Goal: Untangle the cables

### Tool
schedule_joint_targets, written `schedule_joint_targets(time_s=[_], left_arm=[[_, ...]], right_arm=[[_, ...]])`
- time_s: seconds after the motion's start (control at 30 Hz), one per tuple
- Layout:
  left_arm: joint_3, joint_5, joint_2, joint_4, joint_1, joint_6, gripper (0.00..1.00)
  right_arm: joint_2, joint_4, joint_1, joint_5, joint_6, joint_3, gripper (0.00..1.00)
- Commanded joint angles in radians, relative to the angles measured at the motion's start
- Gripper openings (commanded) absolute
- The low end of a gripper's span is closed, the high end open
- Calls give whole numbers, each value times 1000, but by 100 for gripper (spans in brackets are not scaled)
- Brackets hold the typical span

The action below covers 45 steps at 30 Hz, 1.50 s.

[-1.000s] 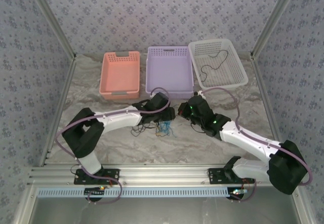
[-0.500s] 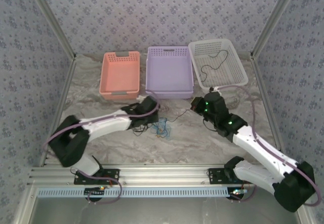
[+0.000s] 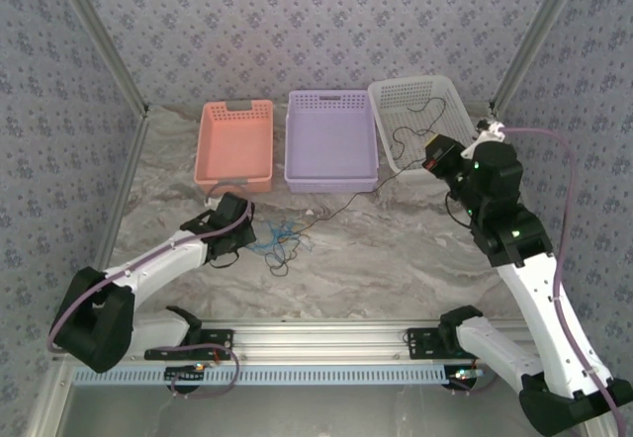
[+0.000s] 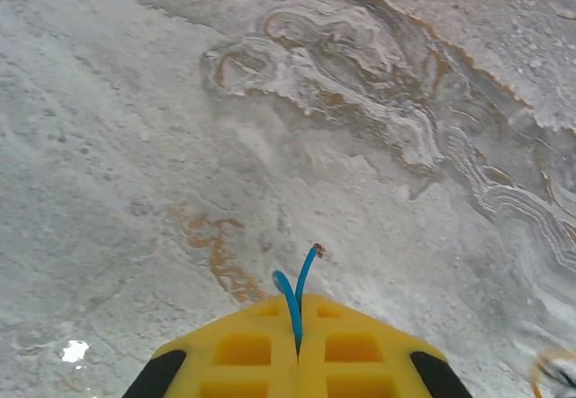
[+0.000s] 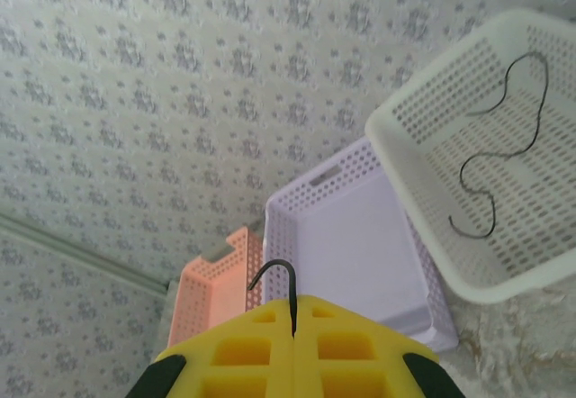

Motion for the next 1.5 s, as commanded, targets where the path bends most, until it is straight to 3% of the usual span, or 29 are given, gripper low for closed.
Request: schedule_joint_targets(time_s=[0.0,0.4,0.67,0.97,1.47], left_arm=[[-21,9,-20,-20,18,29,0],[-4,-31,8,-57,36,27,0],[-7,-67,27,-96,117,56,0],[13,-80,34,-117,165,85,0],[74,-83,132,-130,230,101,0]], right_arm=[[14,-49,-63,-45,-37,80,0],[29,-83,-136,-86,-49,157,0],[40,-92,-244,-155,-40,264,0],[74,6,-251,-240,-24,305,0],[201,34,-285,-270,46,591,0]])
